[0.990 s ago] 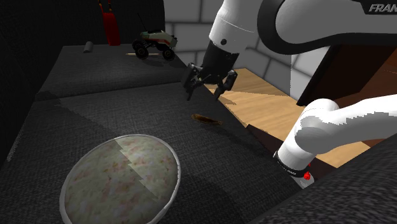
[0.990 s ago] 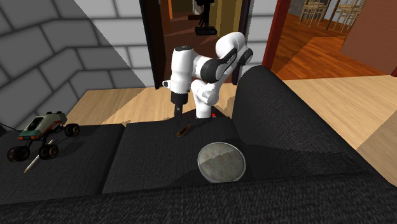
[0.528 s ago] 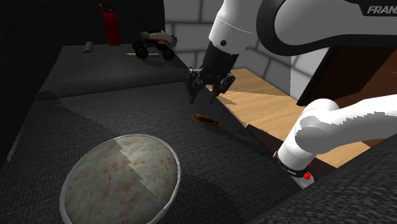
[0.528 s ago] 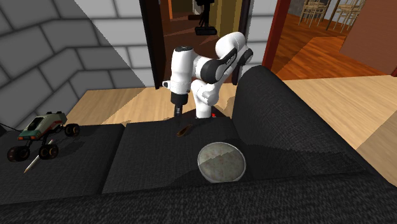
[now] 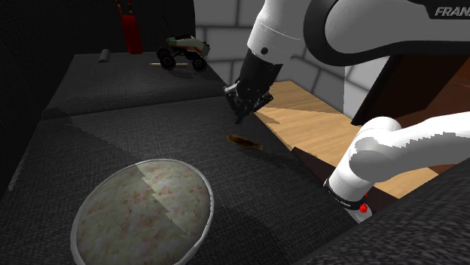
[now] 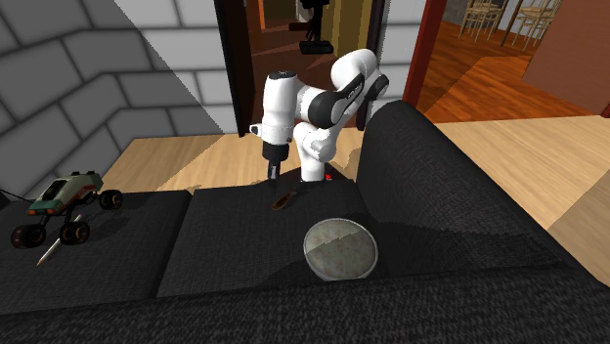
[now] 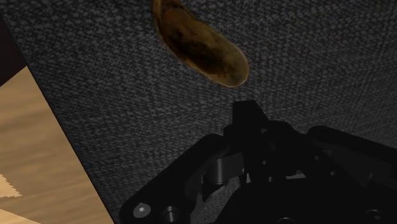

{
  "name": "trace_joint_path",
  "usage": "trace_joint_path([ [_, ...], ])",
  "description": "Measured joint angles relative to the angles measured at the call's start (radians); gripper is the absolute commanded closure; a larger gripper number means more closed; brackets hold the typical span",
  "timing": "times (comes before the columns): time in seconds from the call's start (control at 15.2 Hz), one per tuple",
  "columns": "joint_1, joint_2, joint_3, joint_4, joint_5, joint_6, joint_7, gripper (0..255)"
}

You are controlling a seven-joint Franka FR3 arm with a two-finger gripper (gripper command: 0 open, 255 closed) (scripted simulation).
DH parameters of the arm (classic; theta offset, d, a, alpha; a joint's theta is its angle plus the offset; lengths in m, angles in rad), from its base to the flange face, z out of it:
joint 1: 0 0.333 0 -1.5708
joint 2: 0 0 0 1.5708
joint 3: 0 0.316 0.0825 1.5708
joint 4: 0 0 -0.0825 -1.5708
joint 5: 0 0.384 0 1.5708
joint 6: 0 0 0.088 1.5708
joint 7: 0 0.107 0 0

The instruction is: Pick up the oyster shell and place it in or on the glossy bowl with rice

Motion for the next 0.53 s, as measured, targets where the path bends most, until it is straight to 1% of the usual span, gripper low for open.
trace_joint_path([
  [0.07, 0.000, 0.000, 0.000, 0.000, 0.000, 0.000, 0.000, 0],
  [0.13, 0.000, 0.000, 0.000, 0.000, 0.000, 0.000, 0.000, 0],
  [0.2, 0.019, 0.033, -0.006, 0.019, -0.021, -0.023, -0.047, 0],
  [0.4, 0.123, 0.169, -0.039, 0.096, -0.143, -0.159, -0.384, 0],
  [0.46, 0.141, 0.187, -0.042, 0.096, -0.162, -0.173, -0.447, 0],
  [0.53, 0.149, 0.201, -0.042, 0.095, -0.173, -0.175, -0.480, 0],
])
